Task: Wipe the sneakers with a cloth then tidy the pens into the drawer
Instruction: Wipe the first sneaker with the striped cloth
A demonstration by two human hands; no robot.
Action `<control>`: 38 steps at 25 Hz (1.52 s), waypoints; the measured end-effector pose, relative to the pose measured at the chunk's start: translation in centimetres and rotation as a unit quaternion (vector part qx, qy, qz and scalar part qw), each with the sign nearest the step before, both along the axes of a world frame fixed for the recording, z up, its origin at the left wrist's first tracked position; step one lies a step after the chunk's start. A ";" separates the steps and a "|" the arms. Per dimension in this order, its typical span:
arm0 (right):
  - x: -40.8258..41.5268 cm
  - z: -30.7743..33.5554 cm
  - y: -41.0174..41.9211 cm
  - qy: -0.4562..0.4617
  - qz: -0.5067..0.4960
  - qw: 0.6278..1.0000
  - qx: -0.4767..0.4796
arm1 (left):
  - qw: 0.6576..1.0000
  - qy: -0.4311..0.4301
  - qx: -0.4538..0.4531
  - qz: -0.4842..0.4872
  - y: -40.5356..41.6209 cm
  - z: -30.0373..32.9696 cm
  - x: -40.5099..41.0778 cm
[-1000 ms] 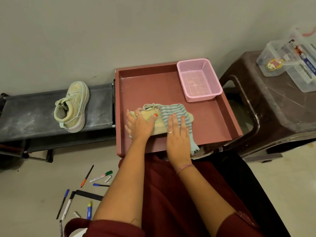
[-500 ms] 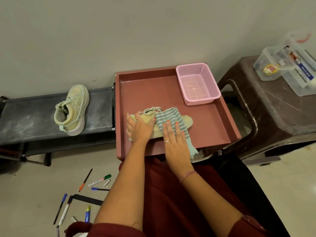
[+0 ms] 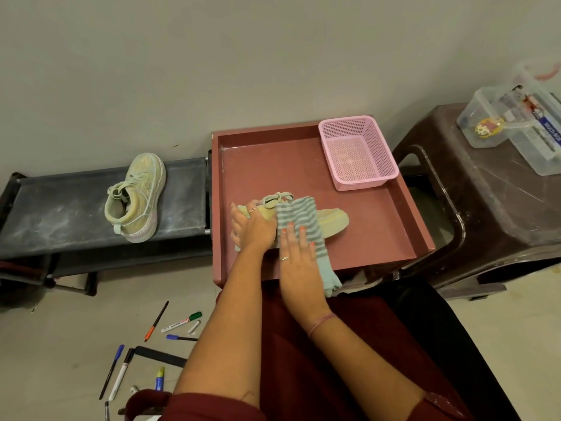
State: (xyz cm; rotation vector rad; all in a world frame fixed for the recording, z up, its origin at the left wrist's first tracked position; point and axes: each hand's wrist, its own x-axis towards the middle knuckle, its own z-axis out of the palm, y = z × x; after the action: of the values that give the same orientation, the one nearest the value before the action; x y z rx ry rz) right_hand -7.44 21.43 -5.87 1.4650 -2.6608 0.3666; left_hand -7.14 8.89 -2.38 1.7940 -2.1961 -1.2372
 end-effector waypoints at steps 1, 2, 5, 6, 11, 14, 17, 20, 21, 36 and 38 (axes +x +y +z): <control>0.9 0.2 -0.6 -0.004 0.019 1.000 -0.004 | 1.000 0.005 0.007 -0.002 -0.1 0.1 0.1; 1.0 0.6 -1.1 -0.010 0.031 0.999 -0.006 | 1.000 0.014 0.013 0.001 -0.2 0.3 0.2; -1.7 0.9 -0.1 0.049 0.075 0.995 0.045 | 0.999 0.036 0.031 0.007 -0.6 0.6 0.7; -3.2 1.0 0.6 0.060 0.071 0.994 0.060 | 0.999 0.041 0.035 0.006 -0.6 0.6 0.8; -6.1 1.0 1.2 0.037 -0.041 0.998 0.024 | 0.998 0.046 0.033 -0.002 -0.4 0.6 1.1; -1.5 0.2 -0.3 0.054 0.007 0.998 0.015 | 0.999 0.046 0.028 -0.002 -0.2 0.7 1.0; -0.3 -0.1 -0.1 0.057 0.108 0.992 0.028 | 0.998 0.052 0.034 -0.006 -0.4 0.8 1.2; -3.5 0.4 1.5 0.091 0.066 0.993 0.048 | 0.997 0.063 0.048 -0.007 -0.7 0.8 1.3; -4.5 0.5 2.0 0.086 0.025 0.995 0.041 | 0.997 0.063 0.050 -0.007 -0.6 0.9 1.3; -6.1 -0.4 3.5 0.039 0.027 0.998 0.032 | 0.997 0.063 0.049 -0.009 -0.6 1.2 1.4; -8.6 0.2 4.4 -0.052 -0.028 0.998 0.008 | 0.997 0.059 0.050 -0.009 -0.5 1.3 1.4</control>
State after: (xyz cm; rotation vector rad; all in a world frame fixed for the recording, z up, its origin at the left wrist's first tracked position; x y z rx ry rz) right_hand -16.04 25.81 -5.69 1.4098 -2.7852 0.4278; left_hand -5.70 8.40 -1.05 1.6898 -2.1259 -1.4406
